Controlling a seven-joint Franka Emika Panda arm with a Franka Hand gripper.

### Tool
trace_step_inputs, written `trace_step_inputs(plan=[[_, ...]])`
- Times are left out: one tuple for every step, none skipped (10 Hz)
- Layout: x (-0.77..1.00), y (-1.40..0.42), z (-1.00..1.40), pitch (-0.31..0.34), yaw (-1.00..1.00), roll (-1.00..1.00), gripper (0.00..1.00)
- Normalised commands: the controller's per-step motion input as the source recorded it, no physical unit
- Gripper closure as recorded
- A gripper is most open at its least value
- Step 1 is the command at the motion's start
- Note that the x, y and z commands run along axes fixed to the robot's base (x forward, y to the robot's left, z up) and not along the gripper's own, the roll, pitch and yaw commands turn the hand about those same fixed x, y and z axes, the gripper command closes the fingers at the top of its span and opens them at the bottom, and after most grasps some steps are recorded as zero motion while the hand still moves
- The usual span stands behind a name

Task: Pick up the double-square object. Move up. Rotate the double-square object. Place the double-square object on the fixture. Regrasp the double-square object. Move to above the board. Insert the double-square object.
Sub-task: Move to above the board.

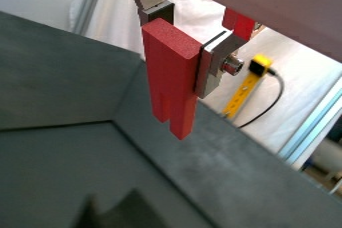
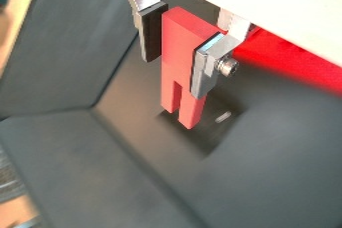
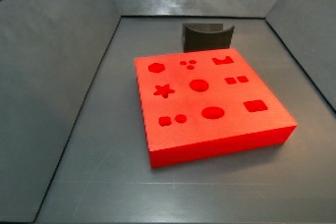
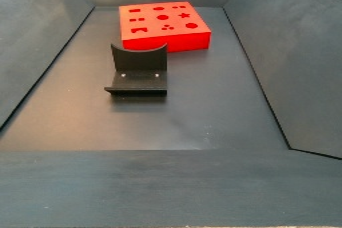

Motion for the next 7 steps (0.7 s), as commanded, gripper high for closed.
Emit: trace_step_inputs(plan=[[-0.60, -1.00, 0.40, 0.015, -0.06, -1.00, 1.00], [-0.61, -1.00, 0.40, 0.019, -0.06, -1.00, 1.00], [-0.62, -1.00, 0.41, 0.020, -0.06, -1.00, 1.00], [-0.65, -1.00, 0.42, 0.014, -0.06, -1.00, 1.00], [-0.67, -1.00, 0.42, 0.009, -0.06, -1.00, 1.00], [-0.60, -0.85, 0.35, 0.006, -0.05, -1.00, 1.00], [-0.38, -0.50, 0.21, 0.004, -0.05, -1.00, 1.00]])
